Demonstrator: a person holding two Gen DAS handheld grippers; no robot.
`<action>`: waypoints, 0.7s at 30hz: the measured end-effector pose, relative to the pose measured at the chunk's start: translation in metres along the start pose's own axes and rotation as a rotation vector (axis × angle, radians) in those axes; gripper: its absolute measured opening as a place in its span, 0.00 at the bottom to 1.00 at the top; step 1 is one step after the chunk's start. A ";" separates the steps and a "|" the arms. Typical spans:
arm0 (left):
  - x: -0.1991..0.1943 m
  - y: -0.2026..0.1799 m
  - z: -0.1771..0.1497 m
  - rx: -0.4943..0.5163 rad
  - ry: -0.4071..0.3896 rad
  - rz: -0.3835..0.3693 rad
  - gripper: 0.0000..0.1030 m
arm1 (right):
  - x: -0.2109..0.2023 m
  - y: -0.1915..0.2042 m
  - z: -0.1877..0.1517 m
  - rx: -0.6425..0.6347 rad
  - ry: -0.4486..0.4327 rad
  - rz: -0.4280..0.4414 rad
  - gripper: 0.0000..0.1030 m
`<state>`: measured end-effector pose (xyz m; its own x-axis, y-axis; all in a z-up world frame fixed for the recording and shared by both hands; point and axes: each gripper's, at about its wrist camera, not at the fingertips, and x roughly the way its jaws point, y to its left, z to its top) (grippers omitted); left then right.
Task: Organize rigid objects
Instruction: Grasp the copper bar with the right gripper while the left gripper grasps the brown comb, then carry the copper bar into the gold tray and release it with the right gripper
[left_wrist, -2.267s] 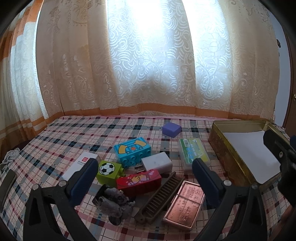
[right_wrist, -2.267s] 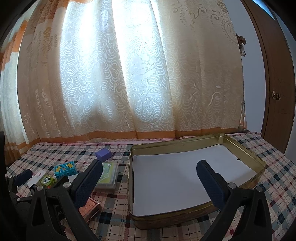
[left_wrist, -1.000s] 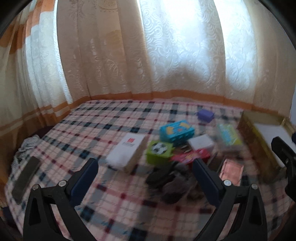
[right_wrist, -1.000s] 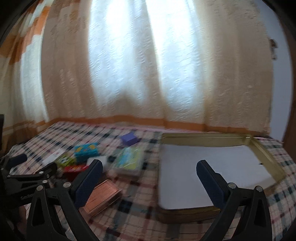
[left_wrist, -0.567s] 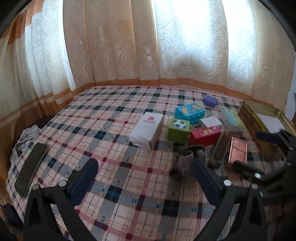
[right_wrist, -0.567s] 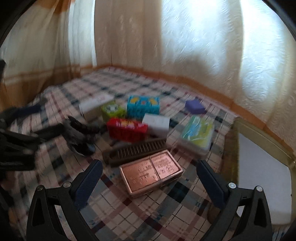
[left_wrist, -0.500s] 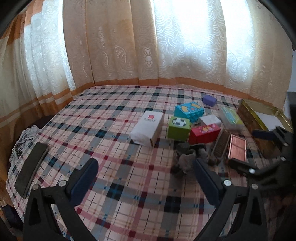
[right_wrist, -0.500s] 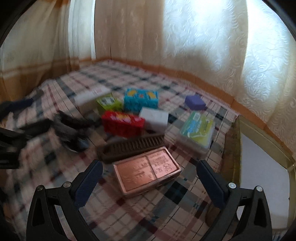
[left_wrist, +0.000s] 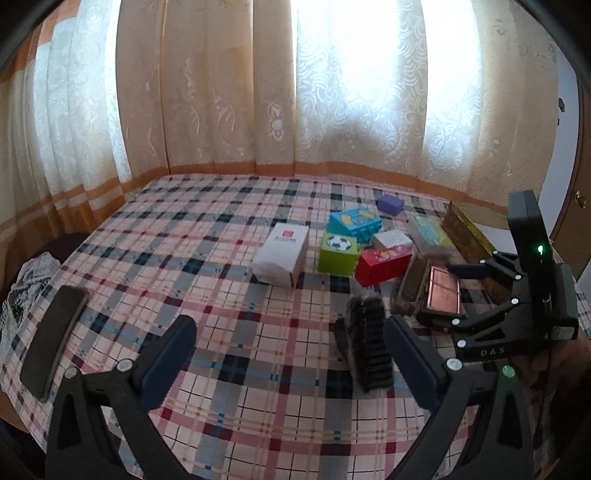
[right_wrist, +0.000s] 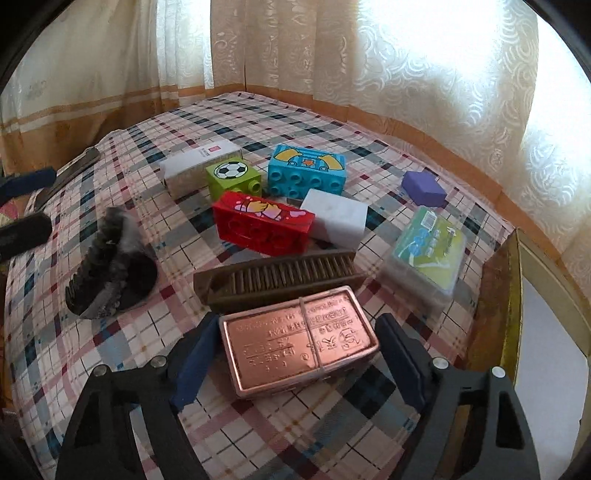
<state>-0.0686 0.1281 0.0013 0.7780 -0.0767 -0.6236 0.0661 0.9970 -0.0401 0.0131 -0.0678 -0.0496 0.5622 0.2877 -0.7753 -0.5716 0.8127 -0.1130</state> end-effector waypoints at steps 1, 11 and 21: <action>0.001 -0.002 0.000 -0.006 0.003 -0.010 1.00 | -0.002 0.000 -0.002 -0.002 -0.001 0.004 0.83; 0.032 -0.042 -0.004 0.023 0.093 -0.046 1.00 | -0.041 -0.006 -0.009 0.054 -0.134 0.008 0.83; 0.070 -0.047 -0.008 0.002 0.219 0.002 0.57 | -0.052 -0.005 -0.007 0.073 -0.198 -0.002 0.83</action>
<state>-0.0217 0.0761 -0.0467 0.6239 -0.0700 -0.7783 0.0659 0.9971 -0.0368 -0.0170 -0.0905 -0.0130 0.6740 0.3743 -0.6369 -0.5299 0.8457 -0.0638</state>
